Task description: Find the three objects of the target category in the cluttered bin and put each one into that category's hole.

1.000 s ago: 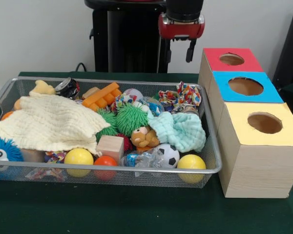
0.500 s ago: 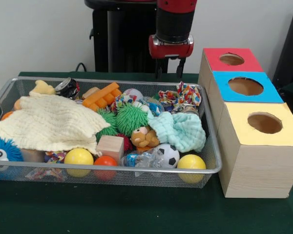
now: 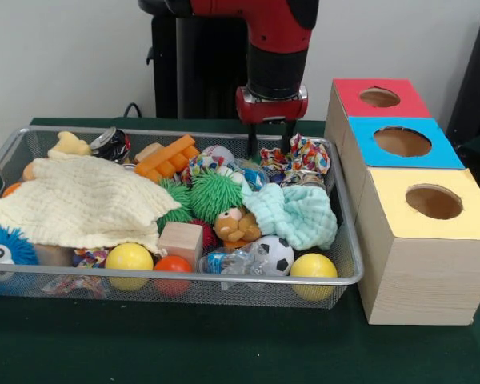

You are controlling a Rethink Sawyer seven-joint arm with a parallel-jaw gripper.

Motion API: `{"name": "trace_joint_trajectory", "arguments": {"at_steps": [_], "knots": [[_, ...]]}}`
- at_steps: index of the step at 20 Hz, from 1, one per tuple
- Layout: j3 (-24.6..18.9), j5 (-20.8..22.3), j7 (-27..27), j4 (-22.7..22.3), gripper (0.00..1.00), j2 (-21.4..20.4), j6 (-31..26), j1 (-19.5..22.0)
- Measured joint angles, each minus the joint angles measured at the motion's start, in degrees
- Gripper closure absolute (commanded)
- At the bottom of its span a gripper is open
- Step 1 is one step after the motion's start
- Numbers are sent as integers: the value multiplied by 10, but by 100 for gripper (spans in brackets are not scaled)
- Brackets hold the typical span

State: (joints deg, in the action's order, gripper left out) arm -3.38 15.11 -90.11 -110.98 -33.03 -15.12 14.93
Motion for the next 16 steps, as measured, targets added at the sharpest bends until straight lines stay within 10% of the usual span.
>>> {"name": "trace_joint_trajectory", "arguments": {"at_steps": [16], "knots": [[-10,0,0,2,0,15,27,-25]]}}
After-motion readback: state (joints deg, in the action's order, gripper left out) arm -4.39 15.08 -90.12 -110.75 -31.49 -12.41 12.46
